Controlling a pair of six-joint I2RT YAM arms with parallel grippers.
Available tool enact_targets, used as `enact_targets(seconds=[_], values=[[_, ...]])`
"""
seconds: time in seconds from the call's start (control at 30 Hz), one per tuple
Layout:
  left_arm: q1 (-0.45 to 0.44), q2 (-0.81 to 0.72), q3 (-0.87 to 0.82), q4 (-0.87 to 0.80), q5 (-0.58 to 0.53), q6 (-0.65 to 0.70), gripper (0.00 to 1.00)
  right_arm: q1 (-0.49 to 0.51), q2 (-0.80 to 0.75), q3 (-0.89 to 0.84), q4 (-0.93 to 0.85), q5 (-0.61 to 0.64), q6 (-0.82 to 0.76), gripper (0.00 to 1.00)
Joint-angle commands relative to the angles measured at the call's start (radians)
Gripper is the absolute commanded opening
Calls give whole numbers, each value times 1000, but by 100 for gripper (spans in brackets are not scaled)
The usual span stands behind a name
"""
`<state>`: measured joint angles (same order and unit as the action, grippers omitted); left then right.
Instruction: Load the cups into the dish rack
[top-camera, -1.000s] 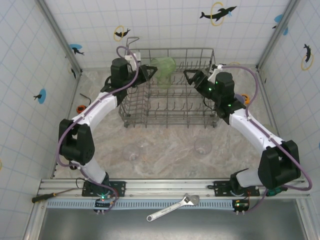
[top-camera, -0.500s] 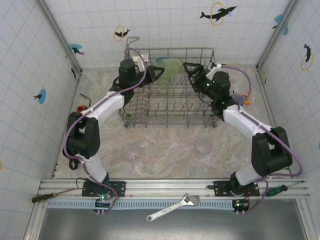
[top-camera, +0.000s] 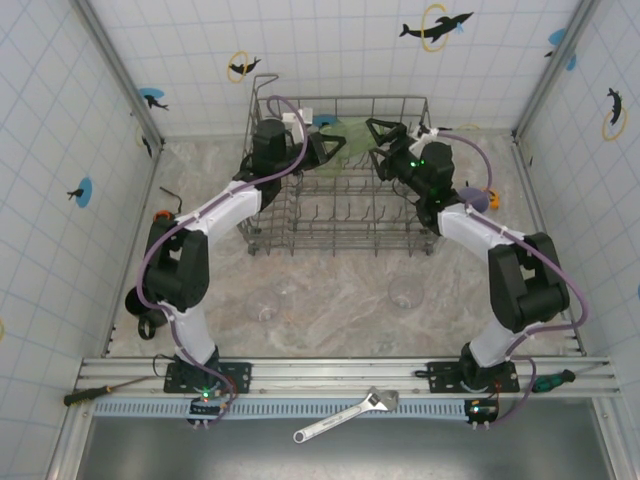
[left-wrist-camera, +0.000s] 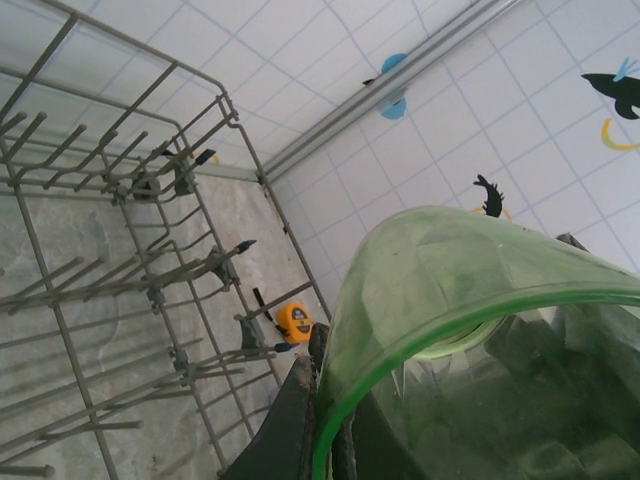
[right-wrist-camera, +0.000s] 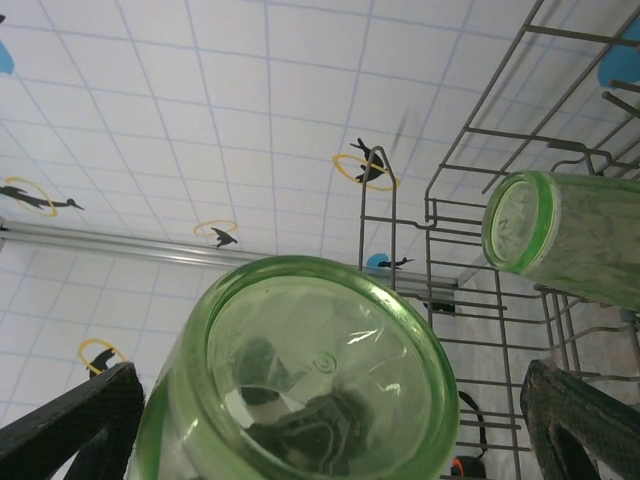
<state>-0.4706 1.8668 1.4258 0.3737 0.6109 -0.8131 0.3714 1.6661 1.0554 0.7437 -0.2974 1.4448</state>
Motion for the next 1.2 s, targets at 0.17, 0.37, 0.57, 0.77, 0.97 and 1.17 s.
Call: enact_targets(seconds=[0.17,0.37,0.57,0.77,0.97,1.17], values=[[-10,12,32,58,29,-18,0,12,14,32,118,23,47,100],[-12,21,27,56,38,-29,0,9,57,53,189,0,112,88],[-11,30,44,36,37,-16,8,9,72,46,250,-3,140,67],[-11,37,80,-15,38,7,32,-2,60,15,273,24,138,56],[-11,18,72,-41,33,28,51,-24,47,11,246,40,99,54],[-11,-7,70,-99,36,62,69,-53,59,40,206,53,32,53]])
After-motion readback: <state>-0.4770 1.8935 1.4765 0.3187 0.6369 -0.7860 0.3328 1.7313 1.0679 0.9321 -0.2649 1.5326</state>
